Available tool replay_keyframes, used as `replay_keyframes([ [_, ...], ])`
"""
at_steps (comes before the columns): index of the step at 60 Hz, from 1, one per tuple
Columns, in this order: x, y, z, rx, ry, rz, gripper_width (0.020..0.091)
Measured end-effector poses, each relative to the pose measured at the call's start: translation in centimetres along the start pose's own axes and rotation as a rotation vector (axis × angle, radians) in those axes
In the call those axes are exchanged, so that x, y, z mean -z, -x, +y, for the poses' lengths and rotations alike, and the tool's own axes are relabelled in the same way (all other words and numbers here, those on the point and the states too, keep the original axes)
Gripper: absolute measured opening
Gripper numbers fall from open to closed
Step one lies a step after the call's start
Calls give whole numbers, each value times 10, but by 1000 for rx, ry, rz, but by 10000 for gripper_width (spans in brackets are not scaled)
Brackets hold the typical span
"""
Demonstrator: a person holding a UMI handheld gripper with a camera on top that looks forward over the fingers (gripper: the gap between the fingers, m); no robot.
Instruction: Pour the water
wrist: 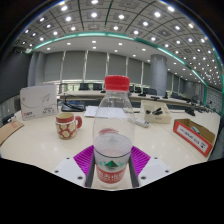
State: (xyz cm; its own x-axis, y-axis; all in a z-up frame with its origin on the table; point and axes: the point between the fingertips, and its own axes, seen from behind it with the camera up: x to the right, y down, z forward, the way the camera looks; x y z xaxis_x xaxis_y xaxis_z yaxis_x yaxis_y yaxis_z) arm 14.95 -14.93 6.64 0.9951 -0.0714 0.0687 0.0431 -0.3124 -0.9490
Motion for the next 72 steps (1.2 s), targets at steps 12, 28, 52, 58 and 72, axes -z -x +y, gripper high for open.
replay_keyframes([
  [12, 0, -9, -11, 34, 3, -2, 364],
  [28, -22, -32, -75, 245, 19, 37, 363],
  [52, -117, 8, -178, 1081, -74, 172, 361],
  [58, -137, 24, -184, 1311, -97, 203, 360],
  [72, -168, 48, -180, 1790, -148, 279, 359],
])
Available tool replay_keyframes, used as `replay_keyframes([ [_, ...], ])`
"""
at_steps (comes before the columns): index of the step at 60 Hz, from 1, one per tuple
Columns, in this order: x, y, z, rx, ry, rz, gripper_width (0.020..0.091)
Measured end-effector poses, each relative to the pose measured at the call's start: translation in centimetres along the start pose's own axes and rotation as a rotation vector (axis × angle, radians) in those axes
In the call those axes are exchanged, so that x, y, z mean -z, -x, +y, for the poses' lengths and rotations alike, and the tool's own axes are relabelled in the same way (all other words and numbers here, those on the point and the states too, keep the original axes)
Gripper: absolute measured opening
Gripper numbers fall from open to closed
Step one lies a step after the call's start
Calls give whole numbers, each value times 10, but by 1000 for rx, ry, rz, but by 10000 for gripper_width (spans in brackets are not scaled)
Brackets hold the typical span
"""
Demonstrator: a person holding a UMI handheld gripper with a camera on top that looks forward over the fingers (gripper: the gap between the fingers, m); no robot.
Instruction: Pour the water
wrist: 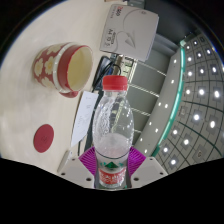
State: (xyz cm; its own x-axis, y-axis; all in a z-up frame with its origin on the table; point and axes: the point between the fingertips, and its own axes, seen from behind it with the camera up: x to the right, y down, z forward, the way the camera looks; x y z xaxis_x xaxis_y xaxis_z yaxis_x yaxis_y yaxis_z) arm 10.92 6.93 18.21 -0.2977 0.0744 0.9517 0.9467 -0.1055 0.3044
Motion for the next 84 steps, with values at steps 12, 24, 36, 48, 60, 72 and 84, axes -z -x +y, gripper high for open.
replay_keyframes([
  [12, -4, 4, -13, 180, -21, 32, 358],
  [24, -3, 3, -20, 94, -55, 3, 362],
  [36, 7, -6, -19, -327, -104, -92, 363],
  [48, 18, -24, -10, -893, -153, -179, 364],
  [60, 10, 0, 2, -1324, -184, -303, 363],
  [72, -9, 44, -1, -1570, -182, -427, 364],
  [84, -14, 87, -18, -1683, -188, -528, 364],
])
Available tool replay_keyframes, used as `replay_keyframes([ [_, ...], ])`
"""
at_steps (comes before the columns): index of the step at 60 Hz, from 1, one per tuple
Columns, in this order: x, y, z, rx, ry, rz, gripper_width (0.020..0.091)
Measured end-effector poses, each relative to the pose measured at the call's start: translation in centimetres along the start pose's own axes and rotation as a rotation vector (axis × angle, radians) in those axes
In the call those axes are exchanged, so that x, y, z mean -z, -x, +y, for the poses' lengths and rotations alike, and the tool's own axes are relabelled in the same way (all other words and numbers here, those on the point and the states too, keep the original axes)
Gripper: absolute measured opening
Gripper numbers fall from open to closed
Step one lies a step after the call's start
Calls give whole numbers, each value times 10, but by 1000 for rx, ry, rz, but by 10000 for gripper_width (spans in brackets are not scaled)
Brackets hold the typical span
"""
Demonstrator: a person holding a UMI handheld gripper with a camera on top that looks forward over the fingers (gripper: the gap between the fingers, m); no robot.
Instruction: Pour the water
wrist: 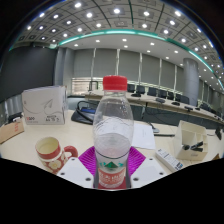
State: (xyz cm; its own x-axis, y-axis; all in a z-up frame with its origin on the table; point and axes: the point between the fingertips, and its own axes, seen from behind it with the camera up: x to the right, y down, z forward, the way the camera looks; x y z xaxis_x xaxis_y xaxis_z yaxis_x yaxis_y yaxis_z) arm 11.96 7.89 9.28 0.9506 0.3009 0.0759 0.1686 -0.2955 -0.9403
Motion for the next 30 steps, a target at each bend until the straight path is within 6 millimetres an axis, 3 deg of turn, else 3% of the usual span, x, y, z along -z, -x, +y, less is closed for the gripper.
replay_keyframes([
  [7, -7, -3, 31, -10, 45, 18, 380],
  [9, -5, -4, 25, -28, 11, 27, 374],
  [18, 0, -8, 29, -53, 2, 35, 517],
  [21, 0, -11, 33, -57, 35, 44, 593],
  [26, 8, -14, 44, -68, 103, 62, 866],
  [30, 20, -20, 46, -69, 136, 105, 850],
])
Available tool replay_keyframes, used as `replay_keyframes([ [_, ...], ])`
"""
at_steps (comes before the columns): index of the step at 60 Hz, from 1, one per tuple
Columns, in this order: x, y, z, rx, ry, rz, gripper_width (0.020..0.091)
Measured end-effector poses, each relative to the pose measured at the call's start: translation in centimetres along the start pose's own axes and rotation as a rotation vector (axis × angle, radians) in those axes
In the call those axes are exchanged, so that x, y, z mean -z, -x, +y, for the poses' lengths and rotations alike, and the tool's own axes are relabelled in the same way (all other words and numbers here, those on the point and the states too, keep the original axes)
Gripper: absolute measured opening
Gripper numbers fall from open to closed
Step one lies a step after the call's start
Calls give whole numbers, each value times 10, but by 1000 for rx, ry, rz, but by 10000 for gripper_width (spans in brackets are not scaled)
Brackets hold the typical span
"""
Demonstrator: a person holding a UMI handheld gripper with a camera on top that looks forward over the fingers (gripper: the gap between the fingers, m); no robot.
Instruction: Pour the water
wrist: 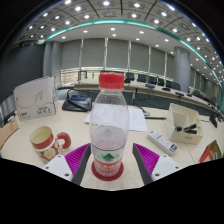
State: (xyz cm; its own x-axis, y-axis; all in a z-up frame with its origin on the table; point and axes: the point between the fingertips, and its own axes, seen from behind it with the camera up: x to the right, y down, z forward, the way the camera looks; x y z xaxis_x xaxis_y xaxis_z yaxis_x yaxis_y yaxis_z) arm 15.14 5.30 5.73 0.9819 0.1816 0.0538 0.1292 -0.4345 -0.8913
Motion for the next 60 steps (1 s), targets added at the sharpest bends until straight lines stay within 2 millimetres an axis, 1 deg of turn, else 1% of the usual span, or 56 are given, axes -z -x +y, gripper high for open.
replay_keyframes([
  [3, 12, 0, 3, 0, 28, 18, 858],
  [8, 43, 6, 3, -11, 77, 40, 860],
  [13, 87, 18, 0, -19, 114, 72, 863],
  [21, 167, 53, -11, -29, 141, 92, 858],
  [29, 248, 91, -14, -23, 162, 115, 859],
  [33, 279, 109, -11, -20, 168, 127, 860],
  [37, 306, 126, -9, -21, 163, 126, 863],
  [39, 317, 133, -7, -19, 158, 124, 858],
  [44, 338, 144, -2, -8, 150, 139, 859],
  [55, 361, 153, 11, -19, 138, 160, 856],
  [60, 366, 160, 9, -24, 126, 152, 858],
])
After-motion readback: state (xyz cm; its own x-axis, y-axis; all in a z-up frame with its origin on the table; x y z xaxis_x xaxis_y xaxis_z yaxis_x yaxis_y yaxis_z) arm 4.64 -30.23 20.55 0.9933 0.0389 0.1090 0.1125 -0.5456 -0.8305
